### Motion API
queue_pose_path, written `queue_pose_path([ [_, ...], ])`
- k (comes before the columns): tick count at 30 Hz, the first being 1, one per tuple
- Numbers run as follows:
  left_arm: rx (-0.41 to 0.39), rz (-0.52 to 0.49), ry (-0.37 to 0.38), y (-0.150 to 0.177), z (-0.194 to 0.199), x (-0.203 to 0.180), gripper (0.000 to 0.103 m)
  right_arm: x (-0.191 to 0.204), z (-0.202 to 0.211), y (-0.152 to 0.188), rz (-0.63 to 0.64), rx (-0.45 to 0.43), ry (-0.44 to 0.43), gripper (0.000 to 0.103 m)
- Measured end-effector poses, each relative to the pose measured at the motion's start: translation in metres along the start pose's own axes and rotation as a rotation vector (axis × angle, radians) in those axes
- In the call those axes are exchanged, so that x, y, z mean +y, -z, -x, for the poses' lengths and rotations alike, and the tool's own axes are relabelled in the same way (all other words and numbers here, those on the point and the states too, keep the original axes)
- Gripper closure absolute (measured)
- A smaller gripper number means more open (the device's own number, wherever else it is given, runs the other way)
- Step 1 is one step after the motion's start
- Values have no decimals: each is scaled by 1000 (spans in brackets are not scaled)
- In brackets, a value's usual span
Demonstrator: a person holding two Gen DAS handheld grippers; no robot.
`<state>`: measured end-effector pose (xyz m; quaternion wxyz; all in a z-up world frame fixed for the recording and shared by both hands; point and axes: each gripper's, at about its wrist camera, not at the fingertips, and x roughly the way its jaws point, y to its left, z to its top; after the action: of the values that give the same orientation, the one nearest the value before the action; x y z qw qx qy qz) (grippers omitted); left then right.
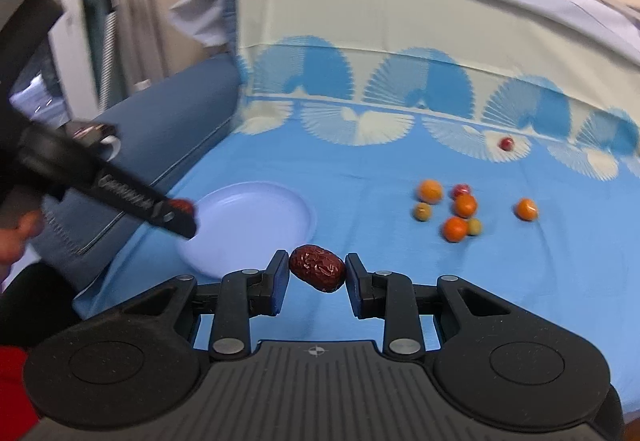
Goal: Organize fruits
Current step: 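Carry both dates to the plate and open both grippers over it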
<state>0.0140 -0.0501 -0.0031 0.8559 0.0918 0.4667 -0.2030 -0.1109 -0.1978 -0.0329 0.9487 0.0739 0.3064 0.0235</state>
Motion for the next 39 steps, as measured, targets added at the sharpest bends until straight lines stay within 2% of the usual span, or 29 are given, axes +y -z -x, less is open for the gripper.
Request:
queue_pose_path([
  [7, -12, 14, 19, 19, 11, 15, 69, 33, 11, 4, 81, -17, 9, 71],
  [16, -37, 59, 3, 27, 17, 38, 69, 44, 10, 4, 126, -2, 7, 71],
  [29, -35, 114, -34, 25, 14, 65, 69, 45, -7, 0, 128, 38, 6, 71],
  [39, -16, 150, -62, 8, -5, 92, 69, 53, -42, -15, 135, 69, -16, 71],
])
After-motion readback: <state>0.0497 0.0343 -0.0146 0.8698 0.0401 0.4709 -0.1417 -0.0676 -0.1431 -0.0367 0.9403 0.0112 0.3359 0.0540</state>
